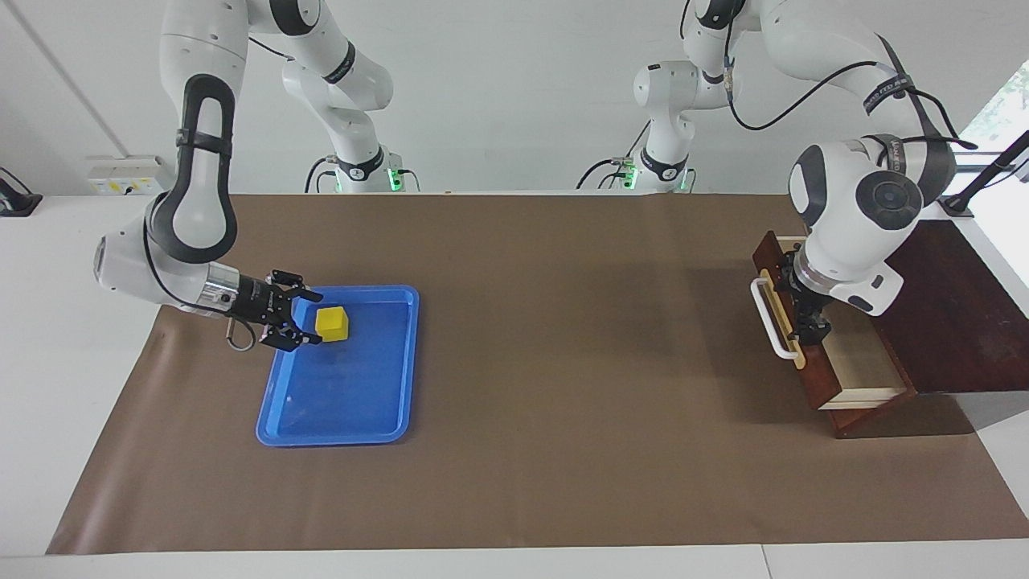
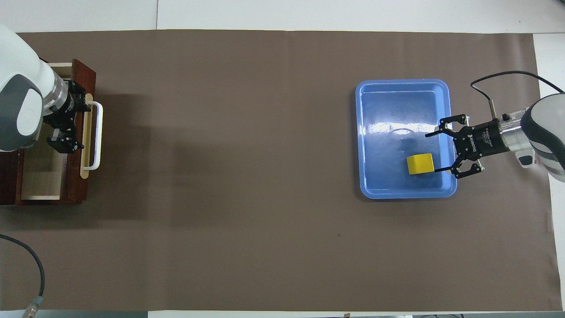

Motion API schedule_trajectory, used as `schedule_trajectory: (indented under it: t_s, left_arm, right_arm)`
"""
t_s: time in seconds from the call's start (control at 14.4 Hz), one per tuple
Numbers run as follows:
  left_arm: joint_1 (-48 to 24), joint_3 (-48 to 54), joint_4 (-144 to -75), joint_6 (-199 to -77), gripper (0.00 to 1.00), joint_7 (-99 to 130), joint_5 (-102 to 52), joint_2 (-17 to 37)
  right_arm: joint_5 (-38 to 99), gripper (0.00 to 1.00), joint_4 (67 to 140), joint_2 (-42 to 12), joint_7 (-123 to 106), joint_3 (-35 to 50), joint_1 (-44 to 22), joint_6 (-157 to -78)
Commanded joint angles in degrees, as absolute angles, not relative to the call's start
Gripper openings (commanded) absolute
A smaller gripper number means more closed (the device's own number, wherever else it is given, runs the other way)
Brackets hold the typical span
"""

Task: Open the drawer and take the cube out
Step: 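Push the drawer shut with the left gripper while the right gripper withdraws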

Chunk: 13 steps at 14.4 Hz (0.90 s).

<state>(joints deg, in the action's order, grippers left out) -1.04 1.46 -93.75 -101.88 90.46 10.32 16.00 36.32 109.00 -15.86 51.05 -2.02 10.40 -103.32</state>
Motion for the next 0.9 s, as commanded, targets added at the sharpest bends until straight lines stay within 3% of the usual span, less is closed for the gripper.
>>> schedule_trajectory:
  t_s: [0.0, 0.28, 0.63, 0.83]
  left_arm:
    - [1.84, 1.49, -94.22, -103.88, 1.0, 86.58, 11.78, 15.64]
    - [4.04, 1.49, -94.31, -105.03, 1.0, 83.24, 11.78, 15.64]
    - [6.5, 1.49, -94.31, -105.47, 1.0, 79.9, 11.86, 15.64]
    - [6.94, 1.49, -94.31, -105.47, 1.0, 79.37, 11.87, 15.64]
  right_arm:
    - [27.72, 1.0, 107.5, -9.42, 53.53, -1.93, 6.34, -102.48]
    - [15.76, 1.0, 101.17, -5.19, 49.68, -1.32, 2.38, -97.39]
    - [4.6, 1.0, 100.81, 2.71, 28.28, -1.23, -1.66, -94.49]
    - [2.03, 1.0, 100.81, 4.13, 11.83, -1.32, -1.85, -94.22]
